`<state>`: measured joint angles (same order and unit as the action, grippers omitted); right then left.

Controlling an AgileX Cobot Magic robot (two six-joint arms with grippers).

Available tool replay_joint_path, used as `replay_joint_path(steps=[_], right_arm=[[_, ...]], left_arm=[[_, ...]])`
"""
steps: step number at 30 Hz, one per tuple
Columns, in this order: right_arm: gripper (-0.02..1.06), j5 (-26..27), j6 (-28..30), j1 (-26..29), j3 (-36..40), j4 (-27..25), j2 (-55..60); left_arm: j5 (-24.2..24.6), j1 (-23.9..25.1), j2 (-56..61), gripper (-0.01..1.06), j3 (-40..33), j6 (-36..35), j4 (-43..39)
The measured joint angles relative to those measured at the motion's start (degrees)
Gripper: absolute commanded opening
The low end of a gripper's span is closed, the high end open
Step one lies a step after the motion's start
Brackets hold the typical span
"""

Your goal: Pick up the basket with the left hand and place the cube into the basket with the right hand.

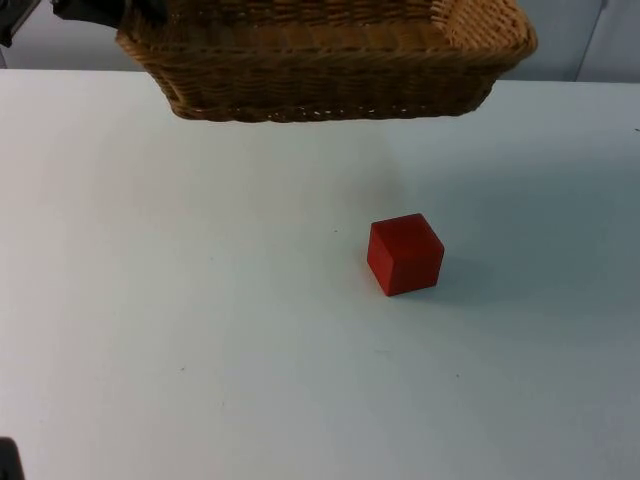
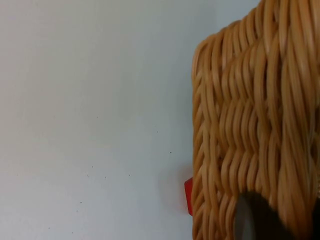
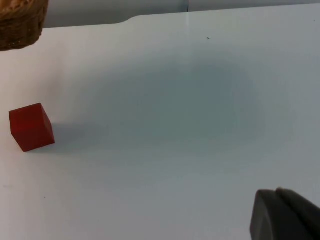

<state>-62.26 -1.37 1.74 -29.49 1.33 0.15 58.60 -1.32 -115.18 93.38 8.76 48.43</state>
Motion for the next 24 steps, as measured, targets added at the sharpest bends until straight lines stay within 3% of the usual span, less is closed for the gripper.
replay_joint_path(steps=[24], right_arm=[[0.00, 0.0, 0.0, 0.0, 0.0, 0.0, 0.0]], left_arm=[[-0.3, 0.0, 0.0, 0.00, 0.0, 0.0, 0.0]])
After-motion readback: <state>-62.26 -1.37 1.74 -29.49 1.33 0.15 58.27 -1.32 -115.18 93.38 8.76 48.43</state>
